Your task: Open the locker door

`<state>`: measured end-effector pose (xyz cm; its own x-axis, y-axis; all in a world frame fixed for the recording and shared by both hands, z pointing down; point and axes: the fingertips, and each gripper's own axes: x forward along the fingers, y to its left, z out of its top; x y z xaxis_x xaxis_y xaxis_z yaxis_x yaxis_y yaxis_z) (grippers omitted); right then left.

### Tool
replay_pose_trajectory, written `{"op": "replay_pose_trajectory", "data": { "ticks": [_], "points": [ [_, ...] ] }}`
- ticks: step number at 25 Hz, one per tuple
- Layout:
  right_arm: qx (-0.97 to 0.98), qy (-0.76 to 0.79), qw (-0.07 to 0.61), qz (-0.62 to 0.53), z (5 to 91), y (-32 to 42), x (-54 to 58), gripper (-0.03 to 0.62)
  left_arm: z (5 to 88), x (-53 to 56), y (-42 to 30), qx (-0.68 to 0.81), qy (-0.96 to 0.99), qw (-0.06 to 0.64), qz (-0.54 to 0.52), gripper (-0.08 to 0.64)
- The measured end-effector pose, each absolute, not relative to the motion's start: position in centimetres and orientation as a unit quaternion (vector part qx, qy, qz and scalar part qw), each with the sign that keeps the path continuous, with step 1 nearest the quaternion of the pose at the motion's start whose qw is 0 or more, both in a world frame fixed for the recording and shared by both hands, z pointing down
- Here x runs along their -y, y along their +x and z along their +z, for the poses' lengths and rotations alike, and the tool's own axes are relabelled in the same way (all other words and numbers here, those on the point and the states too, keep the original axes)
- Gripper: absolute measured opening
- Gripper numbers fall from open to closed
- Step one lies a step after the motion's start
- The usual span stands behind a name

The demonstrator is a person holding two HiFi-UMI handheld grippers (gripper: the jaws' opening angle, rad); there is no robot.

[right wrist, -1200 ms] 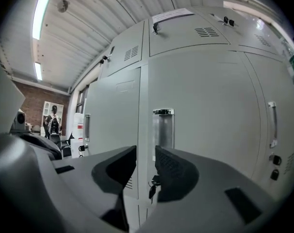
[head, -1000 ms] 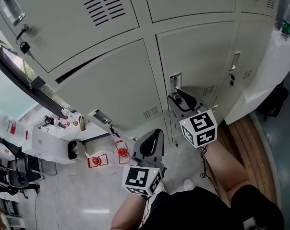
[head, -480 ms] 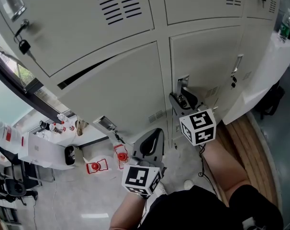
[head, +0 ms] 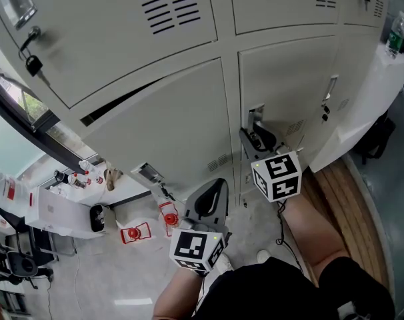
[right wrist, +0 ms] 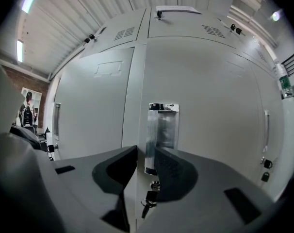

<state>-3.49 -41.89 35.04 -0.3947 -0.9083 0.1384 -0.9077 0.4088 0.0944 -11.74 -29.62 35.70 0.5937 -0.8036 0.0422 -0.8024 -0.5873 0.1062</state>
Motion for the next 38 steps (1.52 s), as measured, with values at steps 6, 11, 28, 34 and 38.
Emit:
{"op": "replay_pose_trajectory", "data": {
  "ticks": [6,11,28,34,38],
  "points": [
    [0.843,0.533,0.077,0.010,35.0,-3.0,40.3,0.160,35.8,29.2,-11.1,0.443,0.895,0.058,-0.003,0.020],
    [0.849,0.524,0.071,0.014,35.0,-2.0,38.0,0.161,35.8,28.8,-10.1,0.430,0.901,0.058,-0.004,0.020],
    [0.810,0.581,0.077,0.001,35.0,1.1,33.2,0.182,35.5,27.8,-6.8,0.352,0.935,0.054,-0.007,0.020],
    [0.755,0.645,0.115,-0.029,35.3,0.9,33.6,0.218,35.4,27.4,-6.5,0.317,0.947,0.054,-0.007,0.020],
    [0.741,0.663,0.106,-0.020,35.3,1.0,33.5,0.216,35.7,27.6,-7.6,0.308,0.950,0.055,-0.002,0.020]
  ]
}}
